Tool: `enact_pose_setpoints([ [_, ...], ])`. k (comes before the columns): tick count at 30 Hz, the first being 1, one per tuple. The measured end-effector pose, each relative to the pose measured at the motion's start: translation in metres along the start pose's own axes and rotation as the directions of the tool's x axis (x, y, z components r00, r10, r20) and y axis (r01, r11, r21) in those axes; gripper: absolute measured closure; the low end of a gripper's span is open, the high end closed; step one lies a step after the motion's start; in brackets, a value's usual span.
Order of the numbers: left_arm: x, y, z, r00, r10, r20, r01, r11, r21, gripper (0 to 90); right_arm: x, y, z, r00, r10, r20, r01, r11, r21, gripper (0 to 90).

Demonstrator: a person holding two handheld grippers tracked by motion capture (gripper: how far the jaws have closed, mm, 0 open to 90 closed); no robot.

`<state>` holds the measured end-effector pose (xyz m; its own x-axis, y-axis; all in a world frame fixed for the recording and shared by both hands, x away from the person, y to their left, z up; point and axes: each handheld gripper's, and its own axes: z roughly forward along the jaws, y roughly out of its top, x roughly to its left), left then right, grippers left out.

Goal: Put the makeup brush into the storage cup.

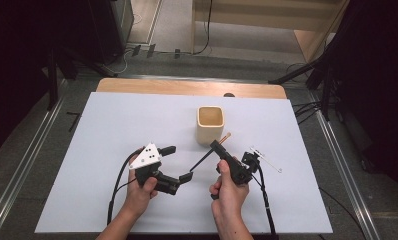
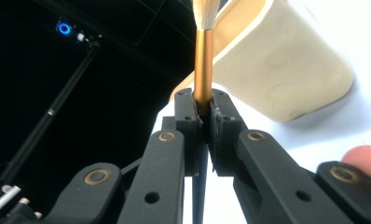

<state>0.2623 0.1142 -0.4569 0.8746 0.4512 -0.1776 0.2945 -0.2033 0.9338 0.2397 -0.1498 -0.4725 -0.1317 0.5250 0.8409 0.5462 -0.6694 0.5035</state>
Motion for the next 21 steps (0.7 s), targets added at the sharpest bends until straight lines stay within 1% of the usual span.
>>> enact_pose_setpoints([
  [2,0.0,0.0,-0.001,0.9999,0.002,-0.015,-0.002,1.0,-0.006,0.0,0.001,0.001,-0.001,0.9992,-0.039,0.009,0.039,0.999,-0.006,84.7],
  [3,0.001,0.0,-0.003,0.9999,0.003,-0.011,-0.003,1.0,-0.006,0.0,0.002,0.001,-0.001,0.9982,-0.058,0.015,0.058,0.998,-0.007,84.6],
  [5,0.001,0.0,-0.004,0.9996,0.008,-0.026,-0.009,0.9999,-0.01,0.0,0.004,0.002,-0.002,0.9944,-0.102,0.027,0.103,0.995,-0.01,84.7],
  [6,0.002,0.0,-0.006,0.9996,0.007,-0.026,-0.007,0.9999,-0.012,0.0,0.005,0.002,-0.003,0.9931,-0.114,0.027,0.115,0.993,-0.01,84.7],
  [9,0.004,0.0,-0.01,0.9993,0.01,-0.035,-0.01,0.9998,-0.017,0.0,0.007,0.005,-0.004,0.9846,-0.171,0.035,0.172,0.985,-0.021,84.7],
  [11,0.005,0.0,-0.012,0.9991,0.009,-0.042,-0.01,0.9997,-0.021,0.0,0.007,0.006,-0.006,0.9794,-0.197,0.044,0.198,0.98,-0.022,84.7],
  [13,0.006,-0.001,-0.016,0.9986,0.013,-0.052,-0.014,0.9995,-0.027,0.0,0.009,0.009,-0.007,0.9733,-0.224,0.052,0.225,0.974,-0.025,84.7],
  [16,0.008,-0.002,-0.021,0.9986,0.021,-0.049,-0.023,0.9993,-0.029,0.0,0.009,0.014,-0.009,0.9588,-0.276,0.069,0.278,0.96,-0.03,84.7],
  [17,0.009,-0.003,-0.023,0.9981,0.028,-0.054,-0.029,0.9992,-0.026,0.0,0.009,0.014,-0.01,0.9566,-0.282,0.071,0.285,0.958,-0.031,84.7],
  [19,0.01,-0.004,-0.027,0.9978,0.027,-0.061,-0.029,0.9992,-0.027,0.0,0.009,0.018,-0.01,0.9458,-0.314,0.085,0.317,0.948,-0.03,84.6],
  [20,0.011,-0.006,-0.03,0.9971,0.028,-0.071,-0.031,0.9991,-0.029,0.0,0.009,0.019,-0.011,0.9434,-0.32,0.087,0.324,0.946,-0.029,84.7],
  [21,0.013,-0.006,-0.032,0.9969,0.029,-0.073,-0.031,0.9992,-0.027,0.0,0.009,0.021,-0.011,0.938,-0.335,0.09,0.338,0.941,-0.028,84.7],
])
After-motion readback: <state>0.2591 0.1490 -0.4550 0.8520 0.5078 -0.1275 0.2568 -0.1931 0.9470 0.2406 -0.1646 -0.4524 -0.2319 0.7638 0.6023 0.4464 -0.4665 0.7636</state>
